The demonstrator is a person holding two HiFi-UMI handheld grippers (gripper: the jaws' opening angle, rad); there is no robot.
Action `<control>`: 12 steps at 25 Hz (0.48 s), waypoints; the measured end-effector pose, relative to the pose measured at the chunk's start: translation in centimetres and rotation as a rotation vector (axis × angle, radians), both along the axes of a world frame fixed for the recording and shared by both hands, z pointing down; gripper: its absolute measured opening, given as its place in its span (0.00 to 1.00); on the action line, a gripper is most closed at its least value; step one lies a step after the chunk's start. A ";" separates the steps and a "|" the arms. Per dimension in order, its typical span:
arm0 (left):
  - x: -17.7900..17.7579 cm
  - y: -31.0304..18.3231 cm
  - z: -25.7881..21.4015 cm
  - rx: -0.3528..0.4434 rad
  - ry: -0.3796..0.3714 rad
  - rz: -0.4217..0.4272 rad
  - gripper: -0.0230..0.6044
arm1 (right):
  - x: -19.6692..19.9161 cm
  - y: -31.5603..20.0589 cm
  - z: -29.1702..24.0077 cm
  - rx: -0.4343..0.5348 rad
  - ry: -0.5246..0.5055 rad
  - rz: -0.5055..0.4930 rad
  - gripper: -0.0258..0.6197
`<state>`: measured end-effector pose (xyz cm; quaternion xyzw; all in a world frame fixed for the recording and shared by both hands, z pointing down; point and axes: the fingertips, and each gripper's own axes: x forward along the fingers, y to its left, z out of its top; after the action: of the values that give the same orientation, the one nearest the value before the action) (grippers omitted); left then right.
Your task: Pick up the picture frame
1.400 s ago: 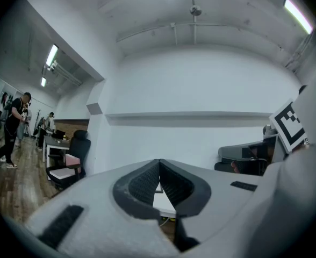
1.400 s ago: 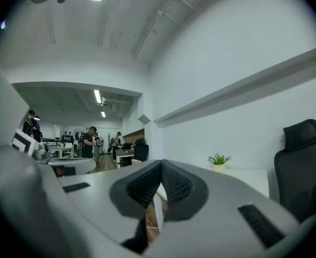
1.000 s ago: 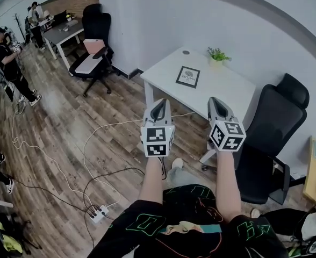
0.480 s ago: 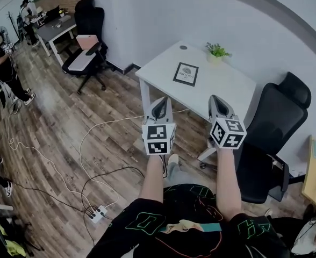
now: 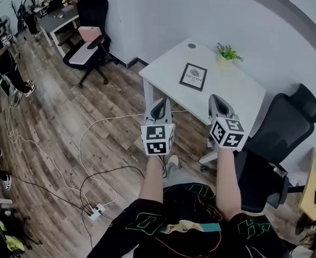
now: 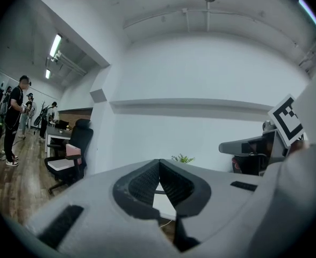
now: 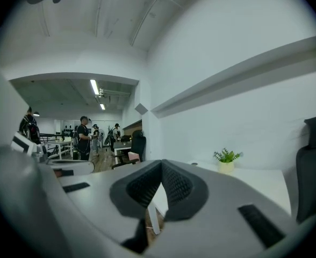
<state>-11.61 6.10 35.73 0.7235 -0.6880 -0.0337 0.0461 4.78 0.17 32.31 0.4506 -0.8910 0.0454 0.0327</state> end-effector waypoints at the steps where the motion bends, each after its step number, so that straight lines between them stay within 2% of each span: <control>1: -0.1 -0.6 0.4 -0.009 0.006 -0.001 0.05 | -0.1 -0.7 0.2 -0.007 0.002 0.000 0.05; 6: -0.4 -4.1 2.2 -0.050 0.039 0.001 0.05 | -0.7 -4.3 1.7 -0.047 0.026 -0.003 0.05; 12: 0.0 -8.6 6.1 -0.151 0.065 0.032 0.05 | -0.6 -8.5 5.2 -0.130 0.045 0.022 0.05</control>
<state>-11.65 -2.53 41.79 0.7273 -0.6752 -0.0044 0.1232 4.20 -8.35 37.51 0.4583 -0.8801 0.0934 0.0815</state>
